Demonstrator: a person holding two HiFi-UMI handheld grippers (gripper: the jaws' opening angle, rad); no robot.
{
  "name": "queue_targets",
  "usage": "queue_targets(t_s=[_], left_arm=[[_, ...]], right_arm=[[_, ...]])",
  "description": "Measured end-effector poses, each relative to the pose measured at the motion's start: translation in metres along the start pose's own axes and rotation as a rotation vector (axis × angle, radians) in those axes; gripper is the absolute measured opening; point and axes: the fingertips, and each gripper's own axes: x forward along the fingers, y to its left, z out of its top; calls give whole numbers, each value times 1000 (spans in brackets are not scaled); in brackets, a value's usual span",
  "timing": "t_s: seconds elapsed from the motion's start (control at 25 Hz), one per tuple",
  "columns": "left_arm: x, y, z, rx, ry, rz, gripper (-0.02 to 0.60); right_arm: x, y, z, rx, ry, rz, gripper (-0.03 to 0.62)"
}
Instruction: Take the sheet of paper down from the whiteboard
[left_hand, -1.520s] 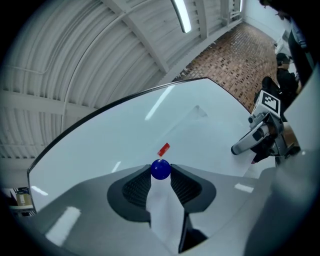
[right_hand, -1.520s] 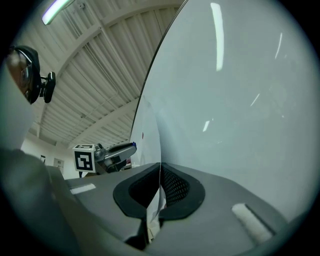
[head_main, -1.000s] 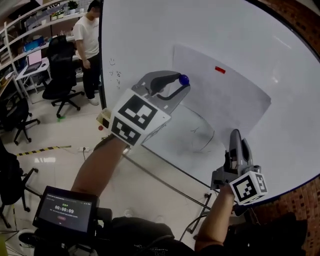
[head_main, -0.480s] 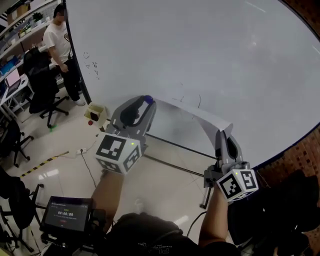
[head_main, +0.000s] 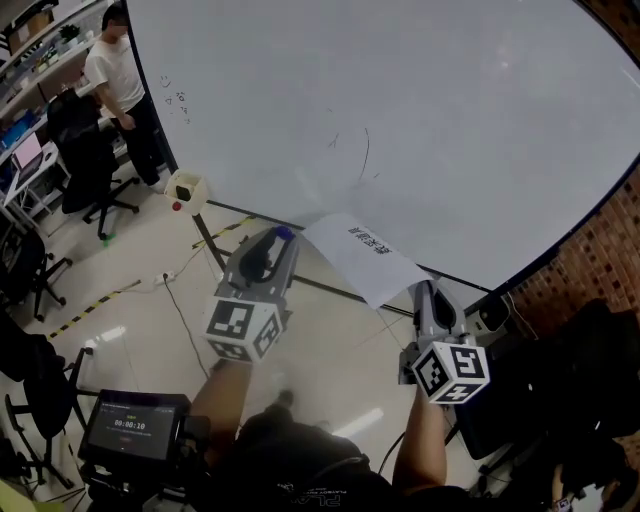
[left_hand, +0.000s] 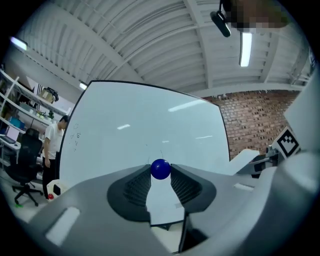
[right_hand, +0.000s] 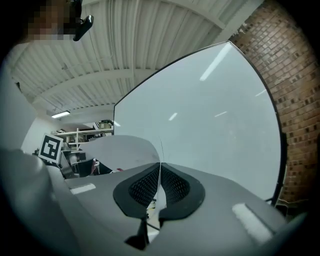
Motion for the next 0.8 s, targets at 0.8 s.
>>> queue_targets(t_s=[0.8], left_arm=[[-65, -73, -87, 9, 74, -46, 124]], right_arm=[[-82, 18, -85, -165, 35, -152, 12]])
